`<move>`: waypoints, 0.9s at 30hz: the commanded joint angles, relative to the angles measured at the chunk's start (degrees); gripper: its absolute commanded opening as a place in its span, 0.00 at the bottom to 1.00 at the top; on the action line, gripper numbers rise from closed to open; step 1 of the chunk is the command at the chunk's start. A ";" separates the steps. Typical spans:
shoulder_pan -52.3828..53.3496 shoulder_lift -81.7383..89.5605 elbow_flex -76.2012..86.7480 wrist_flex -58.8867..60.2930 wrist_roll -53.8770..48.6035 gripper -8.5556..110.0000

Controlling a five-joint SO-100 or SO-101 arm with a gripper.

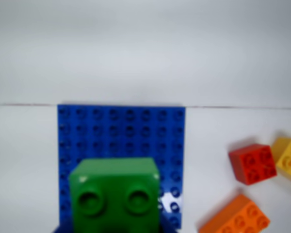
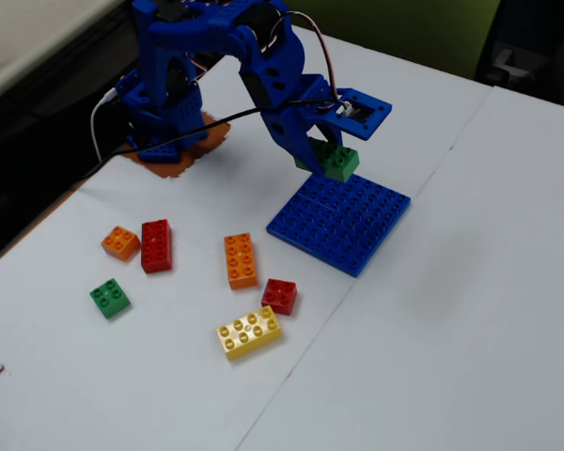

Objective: Pick up the 2x4 green block and go up the 8x8 blue block.

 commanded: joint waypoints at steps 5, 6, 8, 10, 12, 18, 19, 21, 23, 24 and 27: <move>-1.67 0.26 -4.57 0.26 0.26 0.07; -1.76 0.18 -4.57 0.26 0.26 0.07; -1.85 0.00 -4.57 0.00 0.26 0.07; -1.93 -0.35 -4.57 -0.26 0.26 0.07; -2.02 -0.70 -4.75 -0.35 0.35 0.07; -2.02 -1.14 -5.10 -0.44 0.35 0.07; -2.02 -1.14 -5.10 -0.44 0.35 0.07; -2.02 -1.14 -5.10 -0.44 0.35 0.07; -2.02 -1.14 -5.10 -0.44 0.35 0.07; -2.02 -1.14 -5.10 -0.35 0.35 0.07; -2.02 -1.14 -5.10 -0.18 0.35 0.07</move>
